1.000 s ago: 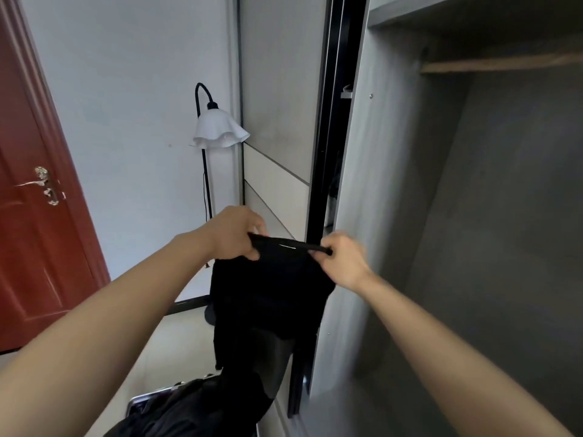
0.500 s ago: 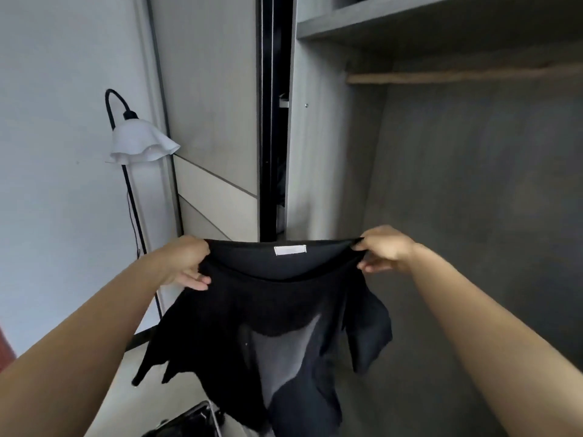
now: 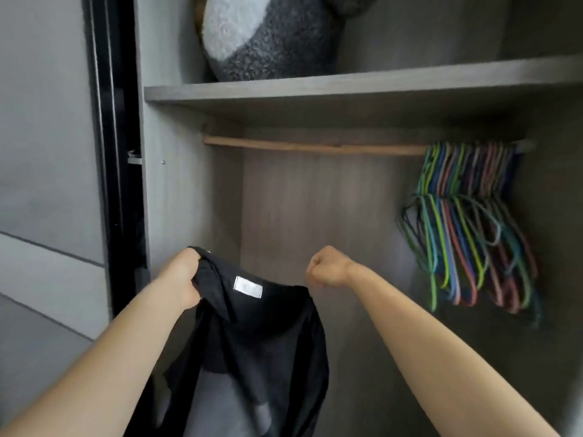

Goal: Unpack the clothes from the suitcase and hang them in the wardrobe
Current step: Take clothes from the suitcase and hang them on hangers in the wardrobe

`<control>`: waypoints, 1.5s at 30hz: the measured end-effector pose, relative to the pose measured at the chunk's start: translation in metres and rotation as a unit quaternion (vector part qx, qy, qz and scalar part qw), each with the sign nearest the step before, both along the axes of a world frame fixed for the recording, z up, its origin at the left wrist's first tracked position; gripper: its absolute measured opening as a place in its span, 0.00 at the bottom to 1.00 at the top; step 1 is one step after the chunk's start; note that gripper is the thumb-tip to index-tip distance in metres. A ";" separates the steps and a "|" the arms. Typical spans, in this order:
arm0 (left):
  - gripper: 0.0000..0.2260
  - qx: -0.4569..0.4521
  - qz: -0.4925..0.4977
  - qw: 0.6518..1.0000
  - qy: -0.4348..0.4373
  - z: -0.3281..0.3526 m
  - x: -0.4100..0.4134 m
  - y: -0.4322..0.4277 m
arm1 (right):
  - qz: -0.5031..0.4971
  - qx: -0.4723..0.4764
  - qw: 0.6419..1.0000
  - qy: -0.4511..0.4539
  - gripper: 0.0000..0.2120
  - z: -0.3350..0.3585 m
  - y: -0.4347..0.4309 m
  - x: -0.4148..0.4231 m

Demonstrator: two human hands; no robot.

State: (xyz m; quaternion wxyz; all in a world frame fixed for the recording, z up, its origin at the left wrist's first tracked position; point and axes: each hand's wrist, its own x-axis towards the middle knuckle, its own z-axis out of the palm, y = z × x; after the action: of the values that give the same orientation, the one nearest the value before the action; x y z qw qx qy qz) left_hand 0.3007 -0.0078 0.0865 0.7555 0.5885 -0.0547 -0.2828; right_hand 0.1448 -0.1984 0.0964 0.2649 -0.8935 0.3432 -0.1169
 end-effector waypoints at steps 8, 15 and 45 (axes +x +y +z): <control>0.08 0.014 -0.021 0.999 -0.029 0.004 -0.016 -0.050 | -0.251 -0.461 0.848 0.074 0.15 0.079 -0.041 -0.057; 0.08 0.027 -0.039 0.996 -0.079 -0.003 -0.025 -0.046 | -0.297 -0.489 0.798 0.190 0.18 0.094 -0.068 -0.078; 0.16 0.337 -0.046 0.903 -0.262 -0.012 -0.008 0.025 | -0.001 0.439 0.783 -0.440 0.22 -0.037 0.026 0.027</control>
State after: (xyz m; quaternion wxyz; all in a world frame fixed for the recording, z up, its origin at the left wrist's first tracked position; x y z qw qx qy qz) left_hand 0.2932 0.0169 0.0743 0.4570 0.8575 -0.1786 -0.1544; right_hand 0.1714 -0.1722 0.0598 0.7508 -0.5316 0.2049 -0.3342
